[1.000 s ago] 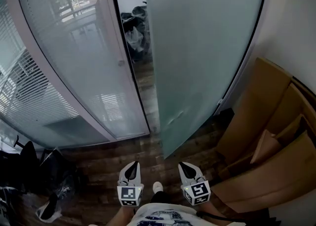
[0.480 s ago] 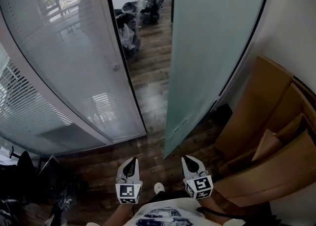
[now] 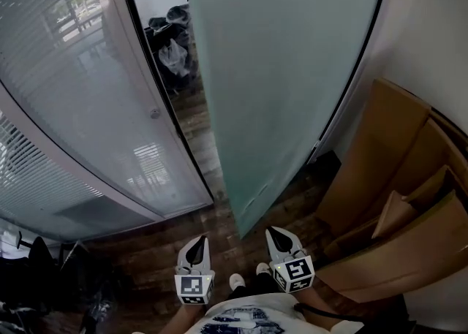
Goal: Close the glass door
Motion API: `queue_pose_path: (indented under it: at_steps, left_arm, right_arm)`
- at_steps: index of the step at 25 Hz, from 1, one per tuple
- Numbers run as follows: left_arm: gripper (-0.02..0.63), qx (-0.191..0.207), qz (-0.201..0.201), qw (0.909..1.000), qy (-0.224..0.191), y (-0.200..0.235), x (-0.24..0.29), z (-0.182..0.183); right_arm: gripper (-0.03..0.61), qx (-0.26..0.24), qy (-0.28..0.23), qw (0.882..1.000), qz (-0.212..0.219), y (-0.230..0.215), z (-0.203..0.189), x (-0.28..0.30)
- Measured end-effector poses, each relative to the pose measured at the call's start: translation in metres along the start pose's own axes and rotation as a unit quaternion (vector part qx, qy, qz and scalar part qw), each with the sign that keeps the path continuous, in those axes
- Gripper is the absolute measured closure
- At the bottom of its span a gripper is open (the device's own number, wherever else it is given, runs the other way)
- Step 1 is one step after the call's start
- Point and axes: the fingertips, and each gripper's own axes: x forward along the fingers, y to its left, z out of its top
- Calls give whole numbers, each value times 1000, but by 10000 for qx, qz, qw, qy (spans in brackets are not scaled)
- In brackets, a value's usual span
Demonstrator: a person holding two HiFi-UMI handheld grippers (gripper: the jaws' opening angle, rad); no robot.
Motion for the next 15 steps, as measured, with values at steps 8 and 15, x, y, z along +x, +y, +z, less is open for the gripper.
queue_pose_path:
  at_steps: [8,15]
  left_arm:
    - [613,-67,230,9997,69,-2,17,22]
    - [612,-1,515,9987,56,-1,18,24]
  right_arm:
    - [484,48,-9,9991,419,-14,6,25]
    - [379,-152,-86,9957,907,-16,7,58]
